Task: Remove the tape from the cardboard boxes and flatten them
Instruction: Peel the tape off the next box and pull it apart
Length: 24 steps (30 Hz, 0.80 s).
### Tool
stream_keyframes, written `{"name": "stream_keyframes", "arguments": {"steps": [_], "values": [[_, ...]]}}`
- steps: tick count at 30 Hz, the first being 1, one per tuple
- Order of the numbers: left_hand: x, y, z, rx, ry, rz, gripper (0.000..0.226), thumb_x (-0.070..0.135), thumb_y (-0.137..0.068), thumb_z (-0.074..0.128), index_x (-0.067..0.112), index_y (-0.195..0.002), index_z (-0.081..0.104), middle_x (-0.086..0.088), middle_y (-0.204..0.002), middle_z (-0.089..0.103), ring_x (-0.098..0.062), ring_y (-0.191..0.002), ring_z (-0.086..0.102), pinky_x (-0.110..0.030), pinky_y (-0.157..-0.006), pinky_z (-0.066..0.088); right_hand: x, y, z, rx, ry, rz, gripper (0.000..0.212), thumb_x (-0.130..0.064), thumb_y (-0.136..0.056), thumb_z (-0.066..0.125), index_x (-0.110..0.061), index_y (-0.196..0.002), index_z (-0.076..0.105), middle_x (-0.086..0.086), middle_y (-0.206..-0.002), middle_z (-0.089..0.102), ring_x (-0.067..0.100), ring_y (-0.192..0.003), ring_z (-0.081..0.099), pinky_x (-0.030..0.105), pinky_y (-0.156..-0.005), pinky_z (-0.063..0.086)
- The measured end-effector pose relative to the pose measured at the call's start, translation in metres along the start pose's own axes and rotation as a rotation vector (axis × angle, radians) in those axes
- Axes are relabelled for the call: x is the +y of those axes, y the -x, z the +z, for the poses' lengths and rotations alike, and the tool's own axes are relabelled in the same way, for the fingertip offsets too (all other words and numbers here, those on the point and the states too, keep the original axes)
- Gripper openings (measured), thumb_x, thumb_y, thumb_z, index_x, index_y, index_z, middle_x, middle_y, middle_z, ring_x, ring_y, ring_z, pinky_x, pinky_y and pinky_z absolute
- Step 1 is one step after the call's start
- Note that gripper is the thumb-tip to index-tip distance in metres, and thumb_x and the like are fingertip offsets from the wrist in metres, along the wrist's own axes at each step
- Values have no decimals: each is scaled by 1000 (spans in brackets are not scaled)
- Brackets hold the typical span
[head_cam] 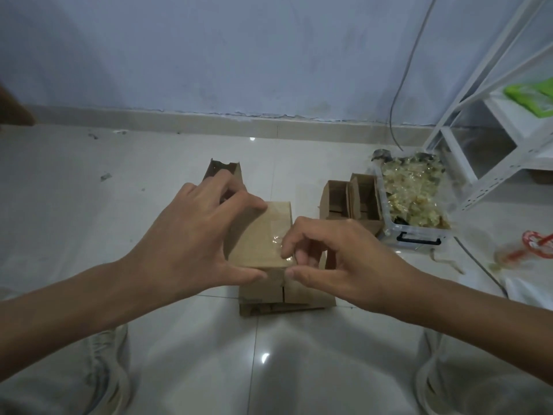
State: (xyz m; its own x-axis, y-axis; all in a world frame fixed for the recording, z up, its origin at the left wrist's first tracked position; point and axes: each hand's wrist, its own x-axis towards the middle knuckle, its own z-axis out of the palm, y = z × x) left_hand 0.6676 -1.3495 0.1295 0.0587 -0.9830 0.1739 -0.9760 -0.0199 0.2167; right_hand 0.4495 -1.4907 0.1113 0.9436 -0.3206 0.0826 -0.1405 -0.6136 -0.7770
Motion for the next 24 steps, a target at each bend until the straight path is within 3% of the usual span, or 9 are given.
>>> {"name": "stream_keyframes", "arguments": {"steps": [2,5,7,10,13,19,21,24], "values": [[-1,-1,1,4,-16,5,90,79,-61,73,26,-132,60,0,-121,51,-9,-91,39,-33,-77,38,-1,3,4,44,-52,58,20,-26,-90,83,-27,-101,66,-9,-84,69,18,-70,67,15,-56,45],[-4,-5,-2,24,-27,-11,91,75,-59,76,23,-132,61,-3,-121,52,-3,-92,31,-33,-78,36,-4,4,9,160,-68,114,20,-31,-89,82,-31,-101,66,-11,-89,72,19,-64,70,35,-56,58],[-5,-8,-4,44,-30,-32,92,73,-57,78,22,-132,61,-4,-120,52,-1,-93,25,-34,-78,35,-5,2,11,198,-36,142,18,-36,-88,81,-34,-100,67,-16,-92,74,18,-61,70,39,-58,58],[-4,-8,-2,53,-39,-58,91,70,-56,85,21,-129,62,-5,-119,52,-1,-93,24,-34,-78,35,-3,-3,13,223,82,157,21,-49,-87,75,-34,-100,70,-23,-90,74,9,-61,69,35,-60,57],[-4,-8,0,44,-77,-54,91,74,-57,81,22,-129,61,-5,-119,52,-9,-94,34,-35,-79,37,0,-8,12,215,189,166,28,-56,-86,69,-33,-102,73,-24,-87,74,-3,-64,66,28,-63,55],[-6,-10,3,66,-145,-30,87,75,-60,74,20,-126,61,-7,-117,52,-22,-96,48,-40,-81,43,-4,-15,9,196,328,175,27,-57,-90,65,-35,-102,75,-25,-84,74,-4,-55,57,31,-64,57],[-5,-10,4,87,-171,-26,85,74,-61,74,19,-124,61,-8,-115,52,-24,-95,49,-41,-80,42,-5,-15,10,205,440,151,34,-59,-94,56,-32,-103,75,-22,-84,75,-4,-54,52,34,-64,58],[-2,-12,8,93,-217,-38,83,71,-60,79,18,-121,62,-9,-113,52,-25,-94,50,-41,-80,40,-12,-17,10,144,630,140,37,-57,-99,45,-31,-109,70,-14,-89,75,13,-68,64,38,-69,57]]}}
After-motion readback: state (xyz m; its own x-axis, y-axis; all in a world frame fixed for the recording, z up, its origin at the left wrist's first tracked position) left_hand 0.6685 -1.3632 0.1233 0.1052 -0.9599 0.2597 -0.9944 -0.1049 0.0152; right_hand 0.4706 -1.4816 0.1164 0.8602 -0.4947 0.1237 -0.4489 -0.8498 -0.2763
